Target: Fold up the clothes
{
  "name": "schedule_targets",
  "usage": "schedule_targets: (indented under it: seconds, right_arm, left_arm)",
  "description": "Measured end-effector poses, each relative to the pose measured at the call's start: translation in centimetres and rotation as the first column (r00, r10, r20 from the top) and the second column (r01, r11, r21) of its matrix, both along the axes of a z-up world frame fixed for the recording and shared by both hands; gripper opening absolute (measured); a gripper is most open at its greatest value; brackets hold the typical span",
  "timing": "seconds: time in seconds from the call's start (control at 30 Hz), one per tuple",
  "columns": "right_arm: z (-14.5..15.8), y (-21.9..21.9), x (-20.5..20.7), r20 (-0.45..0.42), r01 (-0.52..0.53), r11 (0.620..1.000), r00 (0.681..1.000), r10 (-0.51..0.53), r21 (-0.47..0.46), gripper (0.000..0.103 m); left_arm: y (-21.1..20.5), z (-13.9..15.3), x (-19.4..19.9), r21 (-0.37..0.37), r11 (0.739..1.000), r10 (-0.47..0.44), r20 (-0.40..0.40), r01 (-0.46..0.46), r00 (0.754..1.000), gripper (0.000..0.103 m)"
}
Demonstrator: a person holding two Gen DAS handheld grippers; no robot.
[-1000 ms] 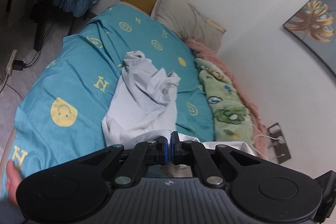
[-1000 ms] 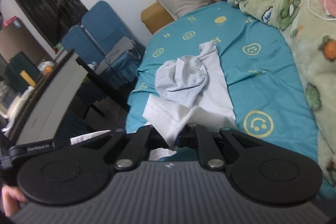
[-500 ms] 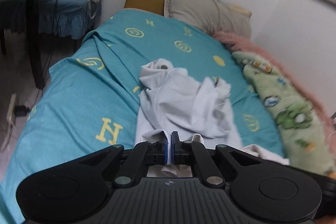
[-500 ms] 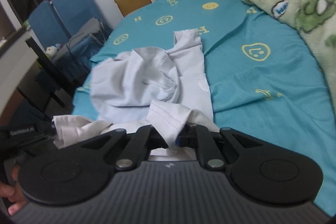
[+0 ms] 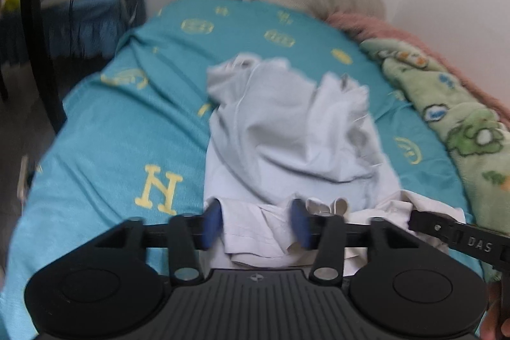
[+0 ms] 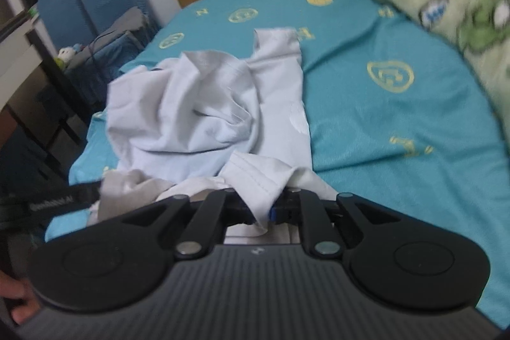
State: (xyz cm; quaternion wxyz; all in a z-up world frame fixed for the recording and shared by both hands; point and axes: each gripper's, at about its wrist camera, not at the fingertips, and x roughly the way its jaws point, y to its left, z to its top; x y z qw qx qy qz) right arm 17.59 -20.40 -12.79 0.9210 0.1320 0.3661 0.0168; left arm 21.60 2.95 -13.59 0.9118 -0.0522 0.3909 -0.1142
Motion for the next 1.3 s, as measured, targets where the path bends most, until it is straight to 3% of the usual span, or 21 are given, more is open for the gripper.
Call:
schedule_targets:
  seconds: [0.03,0.07,0.1,0.13,0.23,0.5,0.77,0.93,1.1,1.2,1.3]
  right_arm:
    - [0.6,0.2,-0.7,0.022,0.002,1.000,1.000,-0.002,-0.008,0.045]
    - [1.2,0.3,-1.5,0.044,0.004,1.000,0.999,-0.003,-0.017,0.071]
    - [1.9,0.5,-2.3,0.071,0.008,1.000,0.997,-0.007,-0.022,0.085]
    - [2.6,0.6,-3.1,0.100,0.012,1.000,0.995,-0.009,-0.028,0.086]
    - [4.4,1.0,-5.3,0.144,0.014,0.999,0.990,-0.008,-0.043,0.084]
    - [7.3,1.8,-10.8,0.231,0.024,0.998,0.973,-0.009,-0.063,0.084]
    - [7.2,2.4,-13.2,0.297,0.062,0.994,0.954,-0.033,-0.089,0.084]
    - [5.4,2.1,-12.4,0.303,0.091,0.991,0.951,-0.059,-0.095,0.084]
    - [4.1,2.1,-11.2,0.269,0.100,0.989,0.961,-0.068,-0.107,0.084]
    - [4.0,1.5,-11.3,0.246,0.115,0.992,0.964,-0.101,-0.047,0.084]
    - [3.9,1.0,-11.4,0.191,0.133,0.991,0.973,-0.130,0.000,0.084]
  left_arm:
    - [-0.1,0.7,-0.9,0.009,1.000,-0.004,0.019,0.004,1.000,0.075]
    - [-0.2,1.4,-1.7,0.019,1.000,-0.008,0.037,0.007,0.999,0.080]
    - [-0.4,2.1,-2.8,0.038,0.999,-0.010,0.061,0.008,0.998,0.082]
    - [-0.6,2.7,-3.7,0.057,0.998,-0.018,0.082,0.013,0.996,0.084]
    - [-1.1,4.3,-6.5,0.090,0.995,-0.045,0.129,0.033,0.991,0.090]
    - [-1.1,7.3,-12.4,0.039,0.999,-0.031,0.170,0.025,0.985,0.093]
    - [0.0,8.2,-15.9,0.024,1.000,-0.018,0.230,0.013,0.973,0.094]
    - [0.2,7.4,-15.5,0.078,0.996,0.017,0.276,-0.040,0.961,0.094]
    - [0.7,5.9,-14.1,0.060,0.998,0.025,0.162,-0.035,0.986,0.094]
    - [1.3,5.3,-13.7,-0.027,0.999,0.021,0.050,-0.020,0.999,0.094]
    - [2.3,4.2,-12.9,-0.148,0.989,0.014,-0.098,-0.028,0.995,0.094]
